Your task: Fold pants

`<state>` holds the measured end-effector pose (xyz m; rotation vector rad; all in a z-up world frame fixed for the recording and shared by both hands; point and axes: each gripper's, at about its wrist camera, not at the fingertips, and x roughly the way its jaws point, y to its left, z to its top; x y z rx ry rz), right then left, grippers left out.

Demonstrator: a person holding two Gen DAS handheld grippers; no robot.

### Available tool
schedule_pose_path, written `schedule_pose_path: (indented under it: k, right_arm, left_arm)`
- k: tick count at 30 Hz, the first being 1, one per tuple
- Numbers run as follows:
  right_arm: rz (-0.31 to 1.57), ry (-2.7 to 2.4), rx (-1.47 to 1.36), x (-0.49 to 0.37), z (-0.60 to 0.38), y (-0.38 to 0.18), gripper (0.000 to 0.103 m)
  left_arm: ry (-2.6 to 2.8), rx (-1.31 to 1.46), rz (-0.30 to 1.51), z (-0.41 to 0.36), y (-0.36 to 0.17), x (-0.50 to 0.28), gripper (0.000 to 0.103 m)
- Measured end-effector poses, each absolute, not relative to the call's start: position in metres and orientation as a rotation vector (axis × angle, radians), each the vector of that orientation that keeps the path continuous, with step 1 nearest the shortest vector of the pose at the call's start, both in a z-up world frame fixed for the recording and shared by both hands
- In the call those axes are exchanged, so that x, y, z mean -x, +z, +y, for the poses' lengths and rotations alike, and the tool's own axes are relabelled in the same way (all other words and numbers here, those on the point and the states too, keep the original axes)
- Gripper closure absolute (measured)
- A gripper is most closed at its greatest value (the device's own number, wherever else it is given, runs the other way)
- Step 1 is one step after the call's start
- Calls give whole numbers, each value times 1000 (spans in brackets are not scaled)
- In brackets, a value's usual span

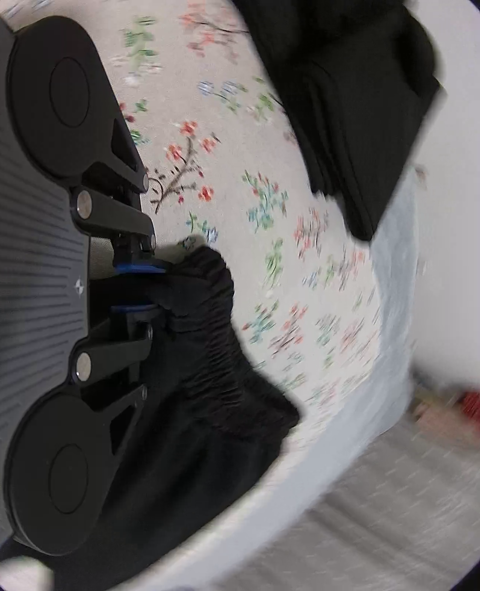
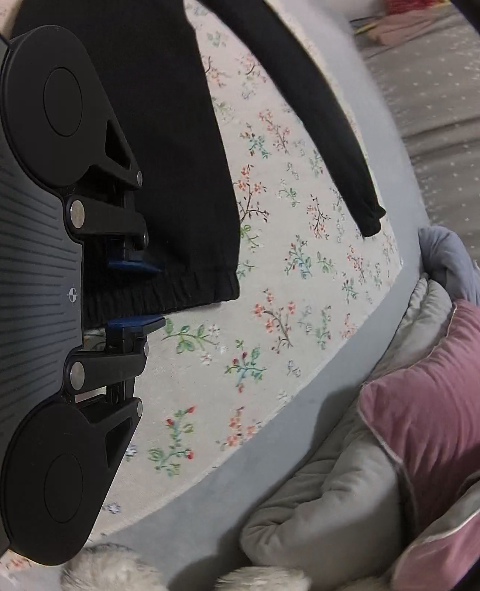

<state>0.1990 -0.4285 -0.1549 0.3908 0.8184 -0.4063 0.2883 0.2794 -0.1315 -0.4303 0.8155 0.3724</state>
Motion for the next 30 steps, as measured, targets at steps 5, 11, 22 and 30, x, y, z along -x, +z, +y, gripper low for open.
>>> schedule_pose_path:
  k: [5, 11, 22, 30]
  right_arm:
    - [754, -482, -337, -196, -422, -137, 87]
    - [693, -475, -300, -210, -403, -121, 69]
    - [709, -335, -152, -271, -332, -118, 58]
    - [735, -214, -103, -282, -301, -124, 58]
  left_arm:
    - [400, 240, 787, 289, -114, -289, 18]
    - [462, 198, 642, 295, -87, -293, 16]
    - [194, 105, 645, 248, -107, -365, 24]
    - [130, 22, 732, 231, -137, -386, 74]
